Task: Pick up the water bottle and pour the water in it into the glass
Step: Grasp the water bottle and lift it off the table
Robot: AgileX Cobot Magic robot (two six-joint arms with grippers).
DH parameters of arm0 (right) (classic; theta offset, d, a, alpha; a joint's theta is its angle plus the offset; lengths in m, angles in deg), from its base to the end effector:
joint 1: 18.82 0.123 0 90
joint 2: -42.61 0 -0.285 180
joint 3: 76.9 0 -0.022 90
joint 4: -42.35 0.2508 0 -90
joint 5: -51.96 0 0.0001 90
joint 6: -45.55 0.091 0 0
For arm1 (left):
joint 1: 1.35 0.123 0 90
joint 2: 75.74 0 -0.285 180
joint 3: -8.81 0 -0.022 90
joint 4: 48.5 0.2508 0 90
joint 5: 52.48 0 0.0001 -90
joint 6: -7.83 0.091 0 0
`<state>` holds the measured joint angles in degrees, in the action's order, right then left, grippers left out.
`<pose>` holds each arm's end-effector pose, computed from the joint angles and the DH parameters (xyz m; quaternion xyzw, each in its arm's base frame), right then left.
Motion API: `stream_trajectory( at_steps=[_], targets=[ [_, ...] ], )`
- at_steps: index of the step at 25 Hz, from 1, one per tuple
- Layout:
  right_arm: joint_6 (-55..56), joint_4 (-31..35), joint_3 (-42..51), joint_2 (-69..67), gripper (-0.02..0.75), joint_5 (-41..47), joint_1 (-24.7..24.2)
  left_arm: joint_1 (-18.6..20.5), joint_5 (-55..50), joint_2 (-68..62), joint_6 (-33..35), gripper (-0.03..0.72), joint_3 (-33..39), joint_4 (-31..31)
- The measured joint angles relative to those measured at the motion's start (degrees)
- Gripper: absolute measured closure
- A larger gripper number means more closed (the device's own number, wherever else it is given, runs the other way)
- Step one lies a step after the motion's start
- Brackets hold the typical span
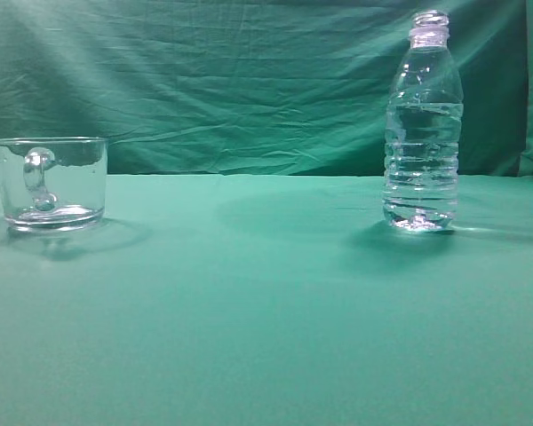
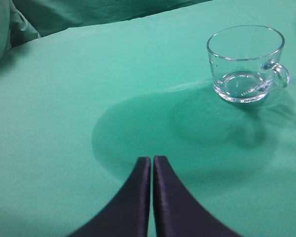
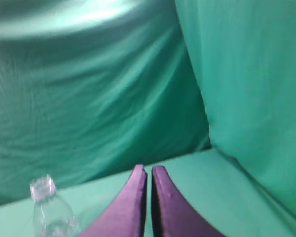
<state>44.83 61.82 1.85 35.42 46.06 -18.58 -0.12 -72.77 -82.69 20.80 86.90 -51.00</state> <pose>0.0555 -0.0029 0.2135 0.1162 0.6348 0.1145 0.7553 0.0528 -0.0002 0.1770 0.0697 0.7919 0.0567 0.6040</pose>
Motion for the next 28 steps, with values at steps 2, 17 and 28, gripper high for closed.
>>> stream_trajectory(
  at_steps=[2,17,28],
  targets=[
    [0.09,0.50,0.00,0.00,0.738,-2.29,0.00,0.00,0.00,0.00,0.00,0.688,0.00,0.00],
    [-3.47,-3.34,-12.65,-20.69,0.738,8.41,4.95,0.00,0.00,0.00,0.00,0.688,0.00,0.00],
    [-2.77,-3.58,-16.18,-40.88,0.738,1.38,7.33,0.00,0.00,0.00,0.00,0.688,0.00,0.00]
  ],
)
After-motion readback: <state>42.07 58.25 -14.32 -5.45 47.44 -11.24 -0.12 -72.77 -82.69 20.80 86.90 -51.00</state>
